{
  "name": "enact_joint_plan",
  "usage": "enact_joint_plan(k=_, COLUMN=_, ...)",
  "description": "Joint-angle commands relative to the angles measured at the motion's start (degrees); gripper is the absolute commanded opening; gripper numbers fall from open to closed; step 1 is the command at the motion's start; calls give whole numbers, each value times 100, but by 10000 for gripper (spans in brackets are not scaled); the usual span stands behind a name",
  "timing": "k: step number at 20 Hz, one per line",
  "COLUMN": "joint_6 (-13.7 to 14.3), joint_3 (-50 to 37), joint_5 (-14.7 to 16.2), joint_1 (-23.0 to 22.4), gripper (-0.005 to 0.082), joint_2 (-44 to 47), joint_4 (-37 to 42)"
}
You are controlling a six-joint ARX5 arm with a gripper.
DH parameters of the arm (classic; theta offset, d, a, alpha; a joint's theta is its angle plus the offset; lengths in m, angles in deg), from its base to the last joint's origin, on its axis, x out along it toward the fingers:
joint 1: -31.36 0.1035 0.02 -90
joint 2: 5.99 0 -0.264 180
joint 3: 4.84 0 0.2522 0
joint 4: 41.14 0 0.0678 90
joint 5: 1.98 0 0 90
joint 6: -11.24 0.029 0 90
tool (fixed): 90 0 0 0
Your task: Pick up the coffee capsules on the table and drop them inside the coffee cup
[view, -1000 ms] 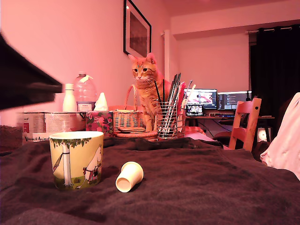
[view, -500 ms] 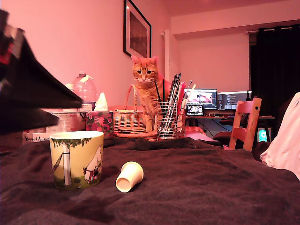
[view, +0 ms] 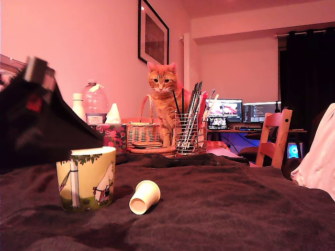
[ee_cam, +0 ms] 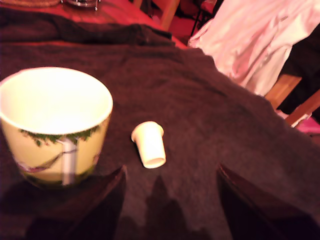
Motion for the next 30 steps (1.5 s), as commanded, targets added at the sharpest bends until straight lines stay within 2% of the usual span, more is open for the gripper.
enact_joint_plan(k=1, joint_6=-31, joint_3=155, joint_5=-94, joint_1=-61, gripper=516, joint_2=258, joint_4=70)
enact_joint_plan(k=9, joint_6=-13, joint_3=529, joint_5=-505, joint_1=-273, gripper=516, joint_2=1707, joint_4=826)
enact_joint_plan(k=15, joint_6=33, joint_3=872, joint_5=-610, joint_1=-289, gripper=516, joint_2=2446, joint_4=1375)
enact_joint_plan(k=21, joint_6=103, joint_3=1394, joint_5=-769, joint_1=-262, gripper=516, joint_2=2983, joint_4=1366)
enact_joint_plan(k=24, joint_6=170, joint_3=1661, joint_5=-769, joint_1=-87, gripper=515, joint_2=3237, joint_4=1165)
enact_joint_plan(k=29, joint_6=70, joint_3=1910, joint_5=-621, joint_1=142, gripper=516, joint_2=3340, joint_4=658)
enact_joint_plan(k=30, joint_6=-33, joint_3=1956, joint_5=-557, joint_1=192, gripper=516, joint_2=3340, joint_4=522)
